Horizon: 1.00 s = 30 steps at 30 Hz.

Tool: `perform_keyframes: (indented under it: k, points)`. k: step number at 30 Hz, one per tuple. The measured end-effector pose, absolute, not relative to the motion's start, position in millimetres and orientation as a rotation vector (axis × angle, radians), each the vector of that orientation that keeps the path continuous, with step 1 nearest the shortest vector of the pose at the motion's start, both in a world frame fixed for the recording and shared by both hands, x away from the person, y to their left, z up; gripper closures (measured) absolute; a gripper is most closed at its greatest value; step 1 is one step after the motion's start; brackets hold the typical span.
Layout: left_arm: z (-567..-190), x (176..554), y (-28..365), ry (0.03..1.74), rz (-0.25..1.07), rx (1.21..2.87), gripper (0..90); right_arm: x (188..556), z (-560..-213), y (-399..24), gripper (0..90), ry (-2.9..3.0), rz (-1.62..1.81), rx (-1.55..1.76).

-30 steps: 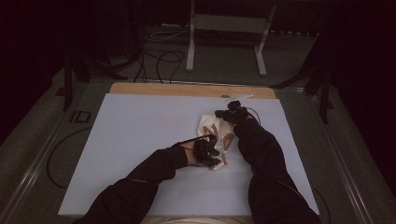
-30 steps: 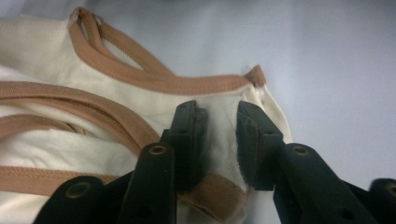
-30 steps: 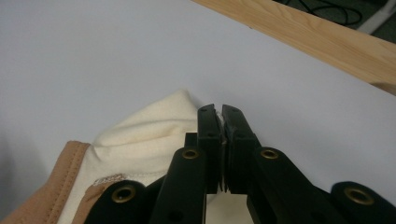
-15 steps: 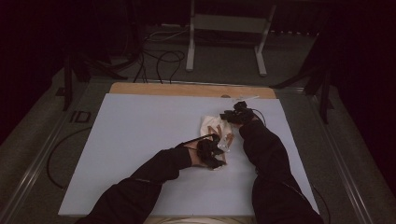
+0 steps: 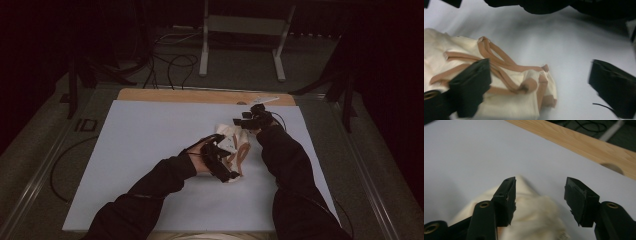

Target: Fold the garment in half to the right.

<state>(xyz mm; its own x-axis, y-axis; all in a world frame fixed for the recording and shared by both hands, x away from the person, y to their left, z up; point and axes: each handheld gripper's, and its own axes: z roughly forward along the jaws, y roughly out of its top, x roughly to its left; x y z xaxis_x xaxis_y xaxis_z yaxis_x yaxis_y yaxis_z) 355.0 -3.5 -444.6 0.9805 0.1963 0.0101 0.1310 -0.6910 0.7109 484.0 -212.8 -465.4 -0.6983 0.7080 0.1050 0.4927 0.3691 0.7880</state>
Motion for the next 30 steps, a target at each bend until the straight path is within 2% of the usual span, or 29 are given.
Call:
perform_keyframes:
  k: [7,17,20,25,30]
  points:
    - [-448.9,350.4,37.9,0.374,0.118,2.27,0.0,466.3,-457.0,-185.9,45.1,2.461,1.248,0.959]
    - [-468.0,327.7,104.8,0.538,0.144,2.206,0.0,447.7,-483.0,-157.8,48.3,2.566,1.118,0.857]
    - [-473.3,319.4,121.2,0.579,0.142,2.178,0.0,447.8,-487.5,-155.9,58.4,2.563,1.077,0.858]
    - [-483.5,308.9,146.1,0.657,0.147,2.123,0.0,445.6,-488.5,-159.5,87.1,2.538,1.03,0.853]
    - [-494.4,302.7,164.9,0.715,0.158,2.083,0.0,439.7,-481.7,-162.6,88.1,2.508,1.023,0.854]
